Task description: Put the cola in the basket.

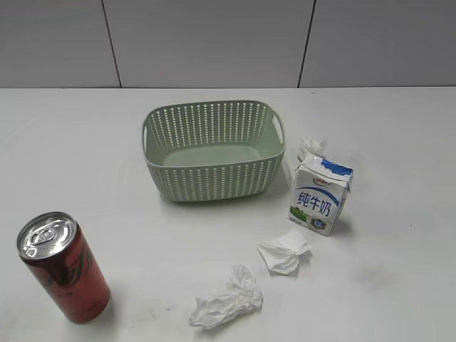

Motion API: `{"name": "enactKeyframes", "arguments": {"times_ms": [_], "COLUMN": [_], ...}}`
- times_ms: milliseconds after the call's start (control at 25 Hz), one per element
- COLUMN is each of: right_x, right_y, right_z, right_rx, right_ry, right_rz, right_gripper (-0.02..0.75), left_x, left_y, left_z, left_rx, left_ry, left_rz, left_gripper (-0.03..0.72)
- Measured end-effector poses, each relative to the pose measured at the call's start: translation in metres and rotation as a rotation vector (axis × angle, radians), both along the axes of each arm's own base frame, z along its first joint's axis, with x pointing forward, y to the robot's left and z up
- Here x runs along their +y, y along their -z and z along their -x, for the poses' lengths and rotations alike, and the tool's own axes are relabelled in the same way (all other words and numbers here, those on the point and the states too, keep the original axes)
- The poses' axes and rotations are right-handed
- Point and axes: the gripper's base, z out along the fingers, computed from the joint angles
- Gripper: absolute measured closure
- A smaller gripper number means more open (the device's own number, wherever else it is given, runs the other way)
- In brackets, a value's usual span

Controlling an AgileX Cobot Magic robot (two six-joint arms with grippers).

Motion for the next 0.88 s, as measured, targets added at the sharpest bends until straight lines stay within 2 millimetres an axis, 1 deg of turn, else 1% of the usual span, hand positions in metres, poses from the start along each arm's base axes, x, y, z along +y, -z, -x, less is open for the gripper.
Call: {"name": "enactKeyframes", "arguments": {"times_ms": [640,800,880], "right_x": [0.0000,0.0000,0.0000], "right_y": [0.0000,0.0000,0.0000], "right_z": [0.0000,0.0000,0.0000], "right_rx": [0.000,0.000,0.000], "right_ry": [0.000,0.000,0.000], "right_rz": [0.000,0.000,0.000], "right_gripper": [0.167,0.167,0.167], "left_x": [0.0000,-0.0002,-0.0006], "left_y": [0.0003,0.0002,-0.0007], "left_z": [-0.0001,-0.0001,-0.0007], "left_rx": [0.001,0.001,0.001], "left_ry": [0.000,0.001,0.003], "left_rz": [0.000,0.001,0.006], "left_gripper": [0.125,0.123,0.109]}}
